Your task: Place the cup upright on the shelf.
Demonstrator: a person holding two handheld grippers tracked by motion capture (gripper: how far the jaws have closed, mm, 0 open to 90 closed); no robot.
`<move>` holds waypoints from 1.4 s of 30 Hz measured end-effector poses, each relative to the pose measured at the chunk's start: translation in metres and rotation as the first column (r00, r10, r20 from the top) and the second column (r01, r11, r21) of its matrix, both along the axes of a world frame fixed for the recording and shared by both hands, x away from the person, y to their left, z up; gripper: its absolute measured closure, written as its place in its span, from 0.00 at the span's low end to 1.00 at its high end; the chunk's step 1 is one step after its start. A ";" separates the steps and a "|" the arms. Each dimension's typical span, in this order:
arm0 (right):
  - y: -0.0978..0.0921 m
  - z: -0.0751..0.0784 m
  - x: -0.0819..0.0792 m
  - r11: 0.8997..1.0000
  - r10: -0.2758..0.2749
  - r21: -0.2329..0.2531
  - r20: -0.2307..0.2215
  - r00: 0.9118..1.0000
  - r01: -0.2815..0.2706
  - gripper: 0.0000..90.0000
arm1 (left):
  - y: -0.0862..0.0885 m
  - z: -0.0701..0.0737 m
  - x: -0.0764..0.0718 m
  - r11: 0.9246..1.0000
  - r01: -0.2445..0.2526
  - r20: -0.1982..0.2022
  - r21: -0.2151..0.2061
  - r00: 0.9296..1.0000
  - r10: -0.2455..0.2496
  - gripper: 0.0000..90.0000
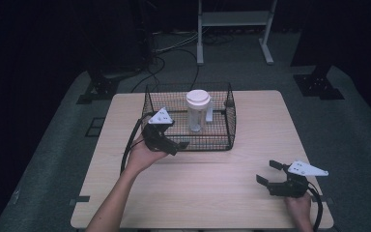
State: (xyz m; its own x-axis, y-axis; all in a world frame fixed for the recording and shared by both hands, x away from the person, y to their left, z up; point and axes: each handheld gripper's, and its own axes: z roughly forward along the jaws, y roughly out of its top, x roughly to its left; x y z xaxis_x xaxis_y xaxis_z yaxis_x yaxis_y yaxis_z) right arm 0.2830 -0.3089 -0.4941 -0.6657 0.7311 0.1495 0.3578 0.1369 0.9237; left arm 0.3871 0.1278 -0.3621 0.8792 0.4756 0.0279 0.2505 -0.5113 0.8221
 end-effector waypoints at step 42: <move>0.003 -0.001 0.001 1.000 -0.008 -0.028 -0.010 1.000 0.007 0.14 | 0.031 -0.050 -0.051 1.000 -0.007 -0.009 -0.026 1.000 0.007 0.01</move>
State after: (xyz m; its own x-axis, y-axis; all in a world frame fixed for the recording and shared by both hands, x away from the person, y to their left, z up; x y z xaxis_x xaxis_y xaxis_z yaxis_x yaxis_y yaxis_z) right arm 0.2839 -0.3062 -0.4947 -0.6587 0.7401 0.1357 0.3681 0.1597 0.9160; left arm 0.3359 0.1587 -0.4124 0.8761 0.4820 0.0076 0.2614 -0.4884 0.8326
